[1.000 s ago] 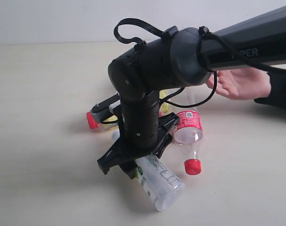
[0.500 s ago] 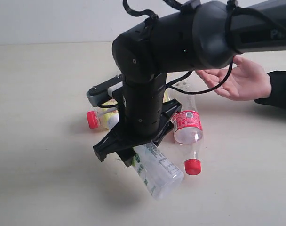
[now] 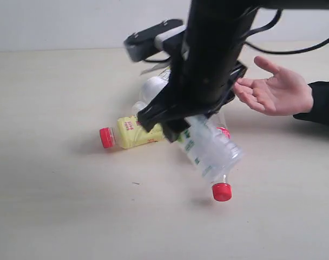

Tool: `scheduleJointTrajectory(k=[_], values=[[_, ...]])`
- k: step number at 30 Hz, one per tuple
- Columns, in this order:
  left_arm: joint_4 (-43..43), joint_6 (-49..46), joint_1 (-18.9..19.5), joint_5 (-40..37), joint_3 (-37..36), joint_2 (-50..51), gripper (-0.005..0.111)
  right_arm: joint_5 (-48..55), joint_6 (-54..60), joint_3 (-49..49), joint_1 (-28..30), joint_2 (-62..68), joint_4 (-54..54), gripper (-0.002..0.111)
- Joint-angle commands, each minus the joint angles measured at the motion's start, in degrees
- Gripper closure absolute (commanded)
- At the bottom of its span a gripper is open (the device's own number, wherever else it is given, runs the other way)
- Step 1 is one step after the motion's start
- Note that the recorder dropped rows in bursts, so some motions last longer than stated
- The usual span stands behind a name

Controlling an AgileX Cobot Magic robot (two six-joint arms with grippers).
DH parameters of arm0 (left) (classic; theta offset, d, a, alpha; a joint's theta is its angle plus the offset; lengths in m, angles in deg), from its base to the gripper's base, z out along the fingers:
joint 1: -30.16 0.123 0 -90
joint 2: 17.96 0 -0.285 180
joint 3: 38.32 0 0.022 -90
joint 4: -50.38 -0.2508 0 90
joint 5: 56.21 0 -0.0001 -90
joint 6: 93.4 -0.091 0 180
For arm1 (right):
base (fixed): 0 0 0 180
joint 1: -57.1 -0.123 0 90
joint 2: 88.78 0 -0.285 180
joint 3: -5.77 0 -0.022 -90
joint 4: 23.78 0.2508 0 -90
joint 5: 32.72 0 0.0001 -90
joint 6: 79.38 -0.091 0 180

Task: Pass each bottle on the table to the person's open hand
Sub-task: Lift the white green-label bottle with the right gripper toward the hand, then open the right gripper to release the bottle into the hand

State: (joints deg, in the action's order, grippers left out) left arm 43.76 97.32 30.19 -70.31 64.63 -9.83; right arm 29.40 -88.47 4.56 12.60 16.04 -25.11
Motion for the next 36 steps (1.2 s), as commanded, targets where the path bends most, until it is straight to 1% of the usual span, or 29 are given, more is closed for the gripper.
scheduleJointTrajectory(k=[1, 10, 13, 16, 18, 20, 29, 36], values=[[-0.1, -0.2, 0.2, 0.1, -0.2, -0.3, 0.100, 1.4, 1.3, 0.3, 8.2, -4.3, -1.4, 0.108], [-0.1, -0.2, 0.2, 0.1, -0.2, -0.3, 0.100, 0.3, 1.7, 0.3, 22.8, -3.8, -1.4, 0.108], [-0.1, -0.2, 0.2, 0.1, -0.2, -0.3, 0.100, -0.2, 2.0, 0.4, 26.7, -2.2, -1.4, 0.108], [-0.1, -0.2, 0.2, 0.1, -0.2, -0.3, 0.100, -2.3, 2.3, 0.4, 29.2, -0.4, -1.4, 0.108], [-0.1, -0.2, 0.2, 0.1, -0.2, -0.3, 0.100, -2.9, 3.4, 1.1, 30.1, 1.0, -1.4, 0.108], [-0.1, -0.2, 0.2, 0.1, -0.2, -0.3, 0.100, -1.3, 3.8, 3.3, 30.4, 3.5, -1.4, 0.108], [-0.1, -0.2, 0.2, 0.1, -0.2, -0.3, 0.100, 2.3, 4.0, 12.8, 30.4, 12.2, -1.2, 0.108], [-0.1, -0.2, 0.2, 0.1, -0.2, -0.3, 0.100, 4.1, 3.9, 13.6, 30.4, 15.1, -1.7, 0.108]])
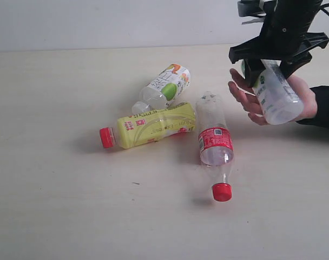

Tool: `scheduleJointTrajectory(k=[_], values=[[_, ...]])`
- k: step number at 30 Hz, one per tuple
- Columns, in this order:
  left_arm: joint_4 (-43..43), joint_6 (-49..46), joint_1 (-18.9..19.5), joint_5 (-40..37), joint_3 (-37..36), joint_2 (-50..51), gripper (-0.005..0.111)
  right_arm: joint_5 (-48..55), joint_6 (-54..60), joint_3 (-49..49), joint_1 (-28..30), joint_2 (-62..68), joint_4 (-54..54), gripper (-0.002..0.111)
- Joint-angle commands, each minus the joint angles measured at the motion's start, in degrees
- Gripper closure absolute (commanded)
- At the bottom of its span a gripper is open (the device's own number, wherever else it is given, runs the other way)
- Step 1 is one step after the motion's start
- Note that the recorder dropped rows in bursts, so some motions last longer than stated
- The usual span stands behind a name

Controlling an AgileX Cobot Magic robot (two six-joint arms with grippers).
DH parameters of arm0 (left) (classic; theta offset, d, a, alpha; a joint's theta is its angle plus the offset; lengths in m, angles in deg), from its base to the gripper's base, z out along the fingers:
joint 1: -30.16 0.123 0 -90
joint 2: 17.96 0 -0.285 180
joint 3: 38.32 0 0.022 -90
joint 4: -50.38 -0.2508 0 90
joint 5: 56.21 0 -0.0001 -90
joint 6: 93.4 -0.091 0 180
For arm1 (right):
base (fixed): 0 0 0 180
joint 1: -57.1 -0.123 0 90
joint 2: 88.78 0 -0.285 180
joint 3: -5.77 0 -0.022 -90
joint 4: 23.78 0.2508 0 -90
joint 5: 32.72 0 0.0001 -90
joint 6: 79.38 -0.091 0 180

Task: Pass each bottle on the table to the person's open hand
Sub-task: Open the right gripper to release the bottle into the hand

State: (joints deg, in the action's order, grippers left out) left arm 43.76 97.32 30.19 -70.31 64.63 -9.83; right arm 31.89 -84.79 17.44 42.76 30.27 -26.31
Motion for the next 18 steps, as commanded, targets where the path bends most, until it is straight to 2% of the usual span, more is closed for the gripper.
scheduleJointTrajectory(k=[1, 5, 13, 15, 18], values=[[-0.1, -0.2, 0.2, 0.1, -0.2, -0.3, 0.100, 1.6, 0.2, 0.7, 0.3, 0.9, -0.7, 0.108], [-0.1, -0.2, 0.2, 0.1, -0.2, -0.3, 0.100, 1.2, 0.2, 0.7, 0.3, 0.9, -1.1, 0.106], [-0.1, -0.2, 0.2, 0.1, -0.2, -0.3, 0.100, 1.2, -1.5, 0.7, 0.3, 0.9, -1.1, 0.049], [-0.1, -0.2, 0.2, 0.1, -0.2, -0.3, 0.100, 1.0, -1.6, 0.7, 0.3, 0.9, -1.3, 0.038], [-0.1, -0.2, 0.2, 0.1, -0.2, -0.3, 0.100, 0.8, -1.6, 0.7, 0.3, 0.9, -1.7, 0.029]])
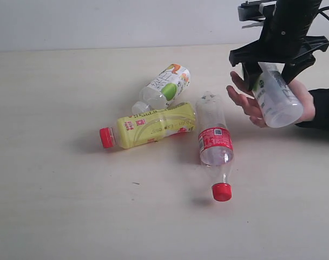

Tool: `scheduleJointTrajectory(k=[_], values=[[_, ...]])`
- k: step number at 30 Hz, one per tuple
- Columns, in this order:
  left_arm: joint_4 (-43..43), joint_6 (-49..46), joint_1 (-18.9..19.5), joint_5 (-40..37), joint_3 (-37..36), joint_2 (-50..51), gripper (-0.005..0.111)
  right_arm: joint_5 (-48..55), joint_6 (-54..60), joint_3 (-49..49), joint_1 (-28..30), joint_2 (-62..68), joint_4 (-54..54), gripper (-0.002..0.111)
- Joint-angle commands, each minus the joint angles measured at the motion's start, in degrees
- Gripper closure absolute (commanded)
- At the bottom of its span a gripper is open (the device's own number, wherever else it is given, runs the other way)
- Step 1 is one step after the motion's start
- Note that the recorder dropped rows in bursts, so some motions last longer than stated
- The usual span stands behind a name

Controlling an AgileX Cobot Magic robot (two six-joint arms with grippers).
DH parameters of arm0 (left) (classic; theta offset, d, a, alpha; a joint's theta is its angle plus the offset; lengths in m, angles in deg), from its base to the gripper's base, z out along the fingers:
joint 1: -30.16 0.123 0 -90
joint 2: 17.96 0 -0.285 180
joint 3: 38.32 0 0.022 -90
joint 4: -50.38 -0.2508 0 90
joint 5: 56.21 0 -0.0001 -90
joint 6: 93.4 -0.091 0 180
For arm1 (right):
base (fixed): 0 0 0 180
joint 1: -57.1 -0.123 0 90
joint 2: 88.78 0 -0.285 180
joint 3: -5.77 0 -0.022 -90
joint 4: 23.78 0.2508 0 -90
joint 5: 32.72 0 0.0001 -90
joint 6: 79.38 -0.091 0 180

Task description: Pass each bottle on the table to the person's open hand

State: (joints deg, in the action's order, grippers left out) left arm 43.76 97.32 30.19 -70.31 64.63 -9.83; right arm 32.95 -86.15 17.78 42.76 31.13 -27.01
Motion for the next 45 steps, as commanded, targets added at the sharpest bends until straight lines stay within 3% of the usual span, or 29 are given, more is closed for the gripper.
scheduleJointTrajectory(k=[1, 14, 23, 26, 29, 31, 45], values=[[-0.1, -0.2, 0.2, 0.1, -0.2, -0.3, 0.100, -0.3, -0.3, 0.4, 0.3, 0.0, -1.0, 0.027], [-0.1, -0.2, 0.2, 0.1, -0.2, -0.3, 0.100, -2.0, -0.3, 0.4, 0.3, -1.0, -1.5, 0.024], [-0.1, -0.2, 0.2, 0.1, -0.2, -0.3, 0.100, -7.0, 3.5, 0.3, 0.3, -13.1, 2.5, 0.026], [-0.1, -0.2, 0.2, 0.1, -0.2, -0.3, 0.100, -11.3, 13.7, -1.7, 0.3, -20.4, 16.4, 0.053], [-0.1, -0.2, 0.2, 0.1, -0.2, -0.3, 0.100, -18.1, 23.2, -8.9, 0.3, -29.6, 27.7, 0.093], [-0.1, -0.2, 0.2, 0.1, -0.2, -0.3, 0.100, -19.9, 27.6, -14.8, 0.3, -34.4, 30.2, 0.107], [-0.1, -0.2, 0.2, 0.1, -0.2, -0.3, 0.100, -36.9, 28.3, -45.6, 0.3, -57.3, 30.8, 0.108]])
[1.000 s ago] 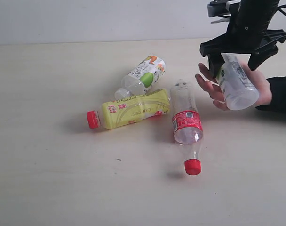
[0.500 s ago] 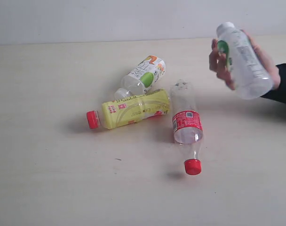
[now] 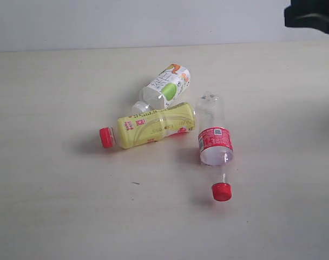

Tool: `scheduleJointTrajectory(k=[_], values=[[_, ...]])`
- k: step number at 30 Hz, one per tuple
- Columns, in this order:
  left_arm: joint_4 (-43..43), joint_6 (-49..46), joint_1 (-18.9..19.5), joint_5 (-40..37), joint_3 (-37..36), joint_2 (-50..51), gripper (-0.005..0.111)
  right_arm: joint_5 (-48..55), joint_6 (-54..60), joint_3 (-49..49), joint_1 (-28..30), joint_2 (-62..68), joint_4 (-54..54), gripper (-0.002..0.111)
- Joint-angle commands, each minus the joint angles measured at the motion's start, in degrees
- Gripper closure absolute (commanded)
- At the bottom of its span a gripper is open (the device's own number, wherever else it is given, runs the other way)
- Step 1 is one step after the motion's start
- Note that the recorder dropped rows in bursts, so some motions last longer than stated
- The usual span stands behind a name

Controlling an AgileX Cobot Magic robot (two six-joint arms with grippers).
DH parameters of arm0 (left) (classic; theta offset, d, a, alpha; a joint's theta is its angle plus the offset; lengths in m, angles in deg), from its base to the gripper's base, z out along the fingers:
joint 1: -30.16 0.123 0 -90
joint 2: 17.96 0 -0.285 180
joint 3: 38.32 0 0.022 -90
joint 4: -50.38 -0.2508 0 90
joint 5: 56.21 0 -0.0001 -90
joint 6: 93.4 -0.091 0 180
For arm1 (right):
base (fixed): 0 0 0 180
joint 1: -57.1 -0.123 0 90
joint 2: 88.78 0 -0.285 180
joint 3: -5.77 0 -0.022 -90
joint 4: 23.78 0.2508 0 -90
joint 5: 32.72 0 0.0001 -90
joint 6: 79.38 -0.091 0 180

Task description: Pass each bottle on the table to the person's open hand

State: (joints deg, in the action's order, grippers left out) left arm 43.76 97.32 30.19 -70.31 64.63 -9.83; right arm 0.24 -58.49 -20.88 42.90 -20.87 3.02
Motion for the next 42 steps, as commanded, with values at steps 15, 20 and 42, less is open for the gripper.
scheduleJointTrajectory(k=[15, 20, 42], values=[[-0.1, -0.2, 0.2, 0.1, -0.2, -0.3, 0.100, -18.5, 28.0, -37.2, 0.1, -29.2, 32.0, 0.108], [-0.1, -0.2, 0.2, 0.1, -0.2, -0.3, 0.100, -20.2, 37.7, -44.2, 0.1, -36.8, 37.7, 0.108], [-0.1, -0.2, 0.2, 0.1, -0.2, -0.3, 0.100, -17.7, 39.2, -50.2, 0.1, -58.8, 35.8, 0.108]])
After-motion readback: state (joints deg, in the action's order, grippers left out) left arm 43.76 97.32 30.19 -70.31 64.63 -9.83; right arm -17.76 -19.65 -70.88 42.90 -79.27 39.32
